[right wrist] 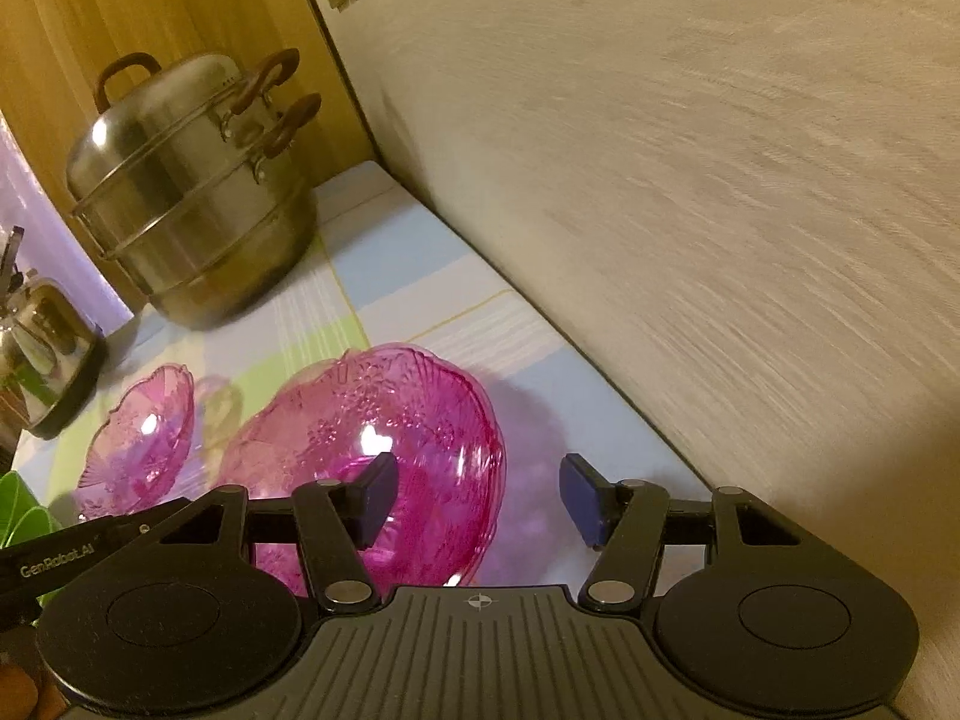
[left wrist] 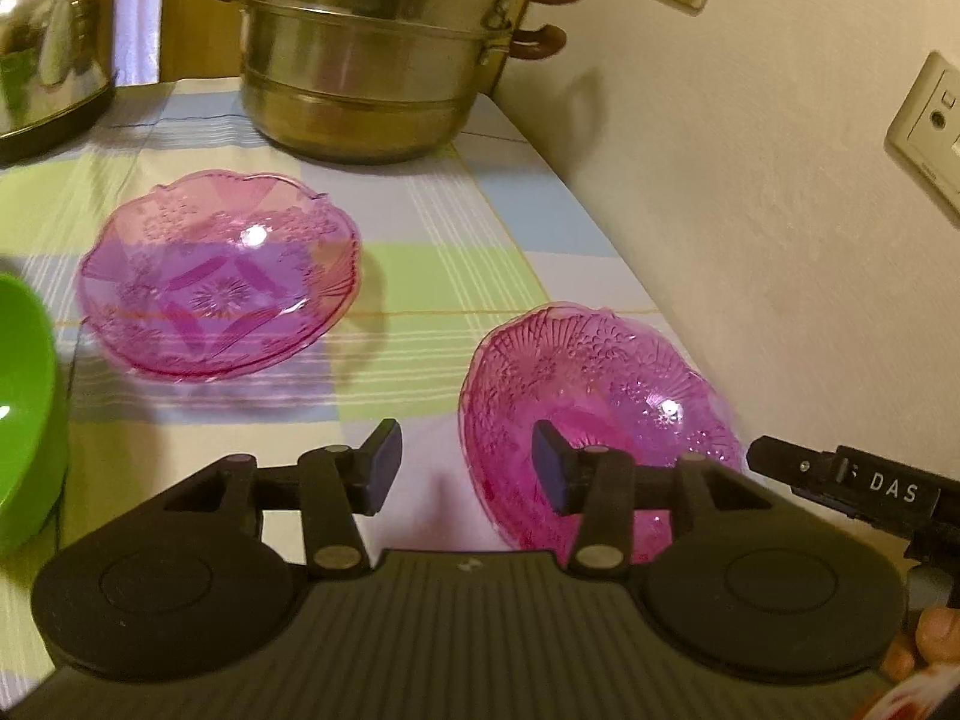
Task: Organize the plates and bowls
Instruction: 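Move both grippers to the pink plate beside the steamer pot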
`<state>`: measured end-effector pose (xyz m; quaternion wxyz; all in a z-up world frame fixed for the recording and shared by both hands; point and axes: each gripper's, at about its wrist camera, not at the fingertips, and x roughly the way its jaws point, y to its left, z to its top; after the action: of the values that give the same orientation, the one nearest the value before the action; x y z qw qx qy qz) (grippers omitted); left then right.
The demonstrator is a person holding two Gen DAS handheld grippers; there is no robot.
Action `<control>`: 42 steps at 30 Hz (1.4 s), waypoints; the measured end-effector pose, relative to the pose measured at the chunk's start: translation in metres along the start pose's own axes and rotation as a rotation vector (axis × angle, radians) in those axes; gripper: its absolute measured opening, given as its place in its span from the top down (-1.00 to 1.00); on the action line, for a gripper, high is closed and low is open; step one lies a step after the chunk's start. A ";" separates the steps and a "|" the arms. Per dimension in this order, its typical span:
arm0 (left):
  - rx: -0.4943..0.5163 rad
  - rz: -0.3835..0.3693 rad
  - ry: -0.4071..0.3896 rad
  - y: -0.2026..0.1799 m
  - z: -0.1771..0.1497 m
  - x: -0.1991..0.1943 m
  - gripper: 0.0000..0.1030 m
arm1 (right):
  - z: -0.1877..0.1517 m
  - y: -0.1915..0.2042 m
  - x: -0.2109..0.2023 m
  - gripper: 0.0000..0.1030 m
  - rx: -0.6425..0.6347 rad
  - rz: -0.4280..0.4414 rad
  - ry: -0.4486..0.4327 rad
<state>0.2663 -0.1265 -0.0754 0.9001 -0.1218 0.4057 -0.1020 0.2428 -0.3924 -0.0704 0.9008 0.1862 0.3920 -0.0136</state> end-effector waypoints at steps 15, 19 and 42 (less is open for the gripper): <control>-0.033 0.043 -0.016 0.028 -0.029 -0.079 -0.13 | -0.024 0.032 -0.065 -0.16 0.013 0.040 0.000; -0.041 0.061 -0.021 0.039 -0.034 -0.100 -0.22 | -0.032 0.047 -0.079 -0.16 -0.001 0.049 0.010; -0.038 0.108 -0.070 0.075 -0.045 -0.165 -0.52 | -0.063 0.113 -0.116 -0.16 -0.135 0.094 0.036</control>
<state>0.1316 -0.0147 -0.0104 0.9154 -0.1203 0.3820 -0.0412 0.1378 -0.2793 0.0091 0.9037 0.1437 0.3991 0.0586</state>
